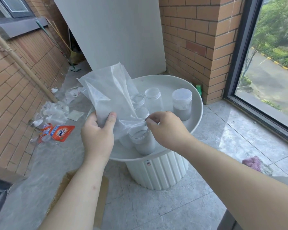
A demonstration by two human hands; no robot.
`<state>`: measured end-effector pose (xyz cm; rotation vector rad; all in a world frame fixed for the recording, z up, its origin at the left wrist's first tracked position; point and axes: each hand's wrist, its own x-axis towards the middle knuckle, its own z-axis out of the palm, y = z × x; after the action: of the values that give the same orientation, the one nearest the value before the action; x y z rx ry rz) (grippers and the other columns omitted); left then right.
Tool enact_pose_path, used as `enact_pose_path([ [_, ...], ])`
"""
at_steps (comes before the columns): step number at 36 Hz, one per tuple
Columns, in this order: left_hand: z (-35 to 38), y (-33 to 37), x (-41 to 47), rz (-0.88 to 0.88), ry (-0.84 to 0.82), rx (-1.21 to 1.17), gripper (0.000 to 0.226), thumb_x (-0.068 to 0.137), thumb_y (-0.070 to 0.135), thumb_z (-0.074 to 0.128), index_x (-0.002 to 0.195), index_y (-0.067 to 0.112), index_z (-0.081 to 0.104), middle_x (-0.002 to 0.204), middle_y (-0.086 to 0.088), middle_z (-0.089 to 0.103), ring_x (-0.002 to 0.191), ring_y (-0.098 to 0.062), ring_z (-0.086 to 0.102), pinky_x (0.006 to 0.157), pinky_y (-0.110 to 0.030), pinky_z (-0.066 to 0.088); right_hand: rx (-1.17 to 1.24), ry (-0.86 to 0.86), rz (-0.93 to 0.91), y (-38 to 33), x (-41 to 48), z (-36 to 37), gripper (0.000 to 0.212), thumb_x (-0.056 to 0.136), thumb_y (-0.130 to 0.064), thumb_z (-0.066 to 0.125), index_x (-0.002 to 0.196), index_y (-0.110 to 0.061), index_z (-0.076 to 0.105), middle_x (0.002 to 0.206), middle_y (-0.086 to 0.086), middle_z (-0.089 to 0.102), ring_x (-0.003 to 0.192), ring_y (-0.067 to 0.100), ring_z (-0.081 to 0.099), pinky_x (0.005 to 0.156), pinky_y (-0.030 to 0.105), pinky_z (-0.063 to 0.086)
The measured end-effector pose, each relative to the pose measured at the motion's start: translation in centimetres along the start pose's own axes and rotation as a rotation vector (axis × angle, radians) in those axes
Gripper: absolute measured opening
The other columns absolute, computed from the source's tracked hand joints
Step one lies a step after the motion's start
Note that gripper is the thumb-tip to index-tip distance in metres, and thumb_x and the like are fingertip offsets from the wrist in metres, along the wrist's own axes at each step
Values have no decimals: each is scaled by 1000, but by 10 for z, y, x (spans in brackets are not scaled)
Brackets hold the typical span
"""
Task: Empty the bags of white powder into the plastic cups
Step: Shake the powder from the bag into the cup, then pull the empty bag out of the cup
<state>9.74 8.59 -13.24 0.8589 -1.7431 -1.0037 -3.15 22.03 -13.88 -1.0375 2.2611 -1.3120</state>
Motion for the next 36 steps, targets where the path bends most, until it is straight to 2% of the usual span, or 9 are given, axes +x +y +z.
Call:
enact_pose_path([
  [2,2,1,2,-58,-7,-67,4,85,32,71,85,28,71,89,8,76,89,-15,72,85,-50,58,28,7,1,-2,2,1,32,101,-29,50,96,-7,73,94,11,74,90,26,64,72,27,43],
  [5,3,2,3,-123,-7,-146,3,88,25,71,86,23,72,92,2,77,92,-21,73,87,-52,58,35,10,-7,-4,3,4,40,101,-36,50,94,-3,71,91,12,72,84,27,63,70,27,44],
  [12,-1,6,7,-213,-12,-255,4,91,18,70,94,20,72,98,-2,77,95,-21,73,90,-50,57,101,32,-38,-16,4,9,27,100,-34,55,91,-14,71,73,-8,64,75,12,57,65,27,42],
  [19,-44,1,14,-246,-10,-300,9,92,20,68,99,17,74,106,-6,76,103,-25,71,96,-51,54,66,70,-173,-51,-5,30,24,96,-32,56,81,-19,69,90,-7,60,87,13,56,74,26,39],
  [22,-82,-5,12,-306,32,-328,21,97,14,62,115,7,69,114,-11,73,109,-30,68,99,-50,52,65,19,-209,-73,-16,56,26,96,-32,55,77,-19,67,86,-9,57,85,13,54,68,26,37],
  [24,-110,-10,9,-347,56,-317,30,97,13,60,125,4,64,120,-12,71,112,-30,67,99,-47,53,48,-19,-237,-85,-25,77,25,96,-33,54,78,-21,67,91,-8,58,87,14,55,71,30,40],
  [28,-162,-27,2,-430,108,-243,29,96,14,61,123,4,66,116,-11,73,104,-25,70,89,-36,58,31,-160,-228,-99,-43,120,26,99,-33,50,84,-20,66,100,-1,61,92,22,59,82,37,50],
  [31,-205,-46,-5,-528,116,-126,27,93,21,68,116,7,69,106,-9,76,97,-25,73,86,-40,56,56,-294,-140,-104,-53,165,30,97,-31,50,71,-17,57,82,1,62,82,25,59,72,35,49],
  [36,-257,-94,-17,-755,63,65,27,86,30,76,105,10,73,99,-10,77,93,-31,73,94,-51,55,166,-543,159,-94,-69,233,45,93,-22,57,51,-17,42,49,-7,43,52,15,41,50,28,32],
])
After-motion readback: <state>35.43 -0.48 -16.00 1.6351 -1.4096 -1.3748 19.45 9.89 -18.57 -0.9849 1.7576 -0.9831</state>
